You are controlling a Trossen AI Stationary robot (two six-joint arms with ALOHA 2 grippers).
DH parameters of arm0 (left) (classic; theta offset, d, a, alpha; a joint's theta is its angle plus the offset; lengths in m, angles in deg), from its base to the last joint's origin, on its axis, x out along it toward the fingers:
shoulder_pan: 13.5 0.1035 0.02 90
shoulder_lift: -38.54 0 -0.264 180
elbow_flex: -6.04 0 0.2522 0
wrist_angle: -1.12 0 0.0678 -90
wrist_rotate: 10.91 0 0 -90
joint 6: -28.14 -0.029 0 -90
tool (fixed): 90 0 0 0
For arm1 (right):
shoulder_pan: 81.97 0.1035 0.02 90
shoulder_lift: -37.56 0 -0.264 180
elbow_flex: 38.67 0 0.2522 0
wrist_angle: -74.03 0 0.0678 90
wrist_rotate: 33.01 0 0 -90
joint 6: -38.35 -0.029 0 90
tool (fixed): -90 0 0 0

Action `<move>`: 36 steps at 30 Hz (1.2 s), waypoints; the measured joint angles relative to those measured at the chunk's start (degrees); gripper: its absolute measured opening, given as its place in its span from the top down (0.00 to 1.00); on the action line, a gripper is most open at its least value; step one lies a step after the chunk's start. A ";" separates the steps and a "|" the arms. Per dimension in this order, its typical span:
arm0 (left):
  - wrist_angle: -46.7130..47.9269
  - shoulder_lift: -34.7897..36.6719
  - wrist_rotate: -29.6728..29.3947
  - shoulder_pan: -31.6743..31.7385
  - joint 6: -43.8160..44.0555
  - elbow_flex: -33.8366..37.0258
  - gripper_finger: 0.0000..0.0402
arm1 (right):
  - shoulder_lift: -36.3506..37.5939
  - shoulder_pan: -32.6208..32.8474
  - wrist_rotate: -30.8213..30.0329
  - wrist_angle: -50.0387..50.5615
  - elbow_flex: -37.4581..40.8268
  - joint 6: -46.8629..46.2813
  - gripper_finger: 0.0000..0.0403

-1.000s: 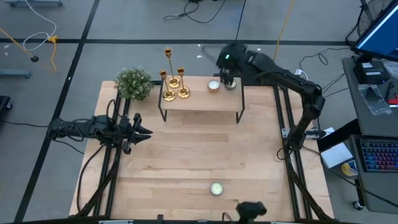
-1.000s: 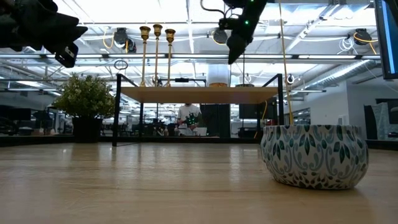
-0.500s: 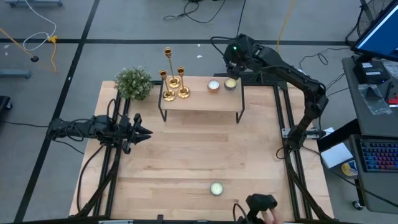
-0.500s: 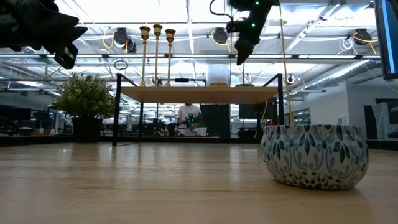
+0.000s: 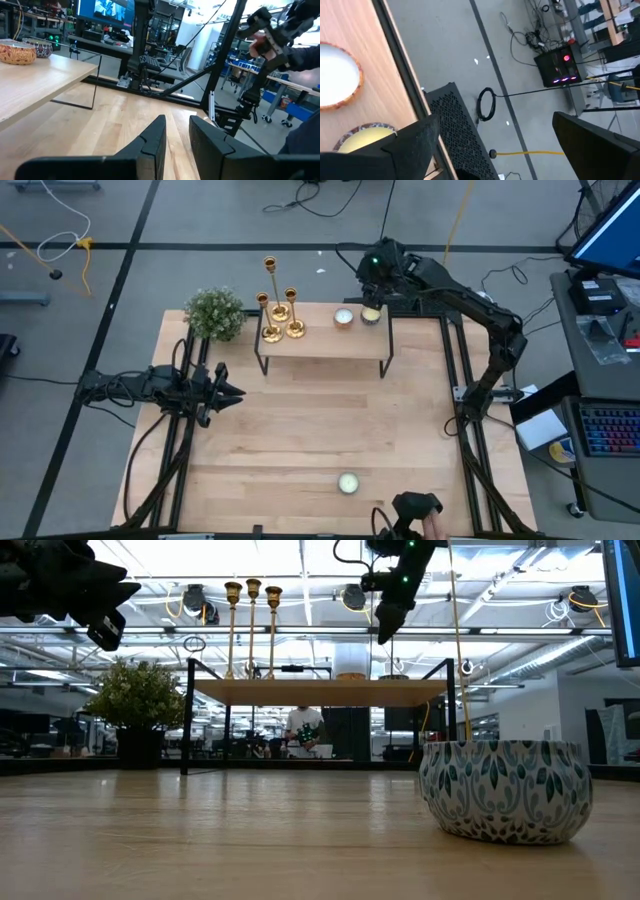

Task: Pick & Place candle stick holders
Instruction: Put the black scented candle on the shelf

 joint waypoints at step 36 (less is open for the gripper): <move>-2.54 0.00 -0.09 -0.01 2.38 0.00 0.79 | -1.99 -9.70 17.48 -1.12 7.54 -0.72 0.57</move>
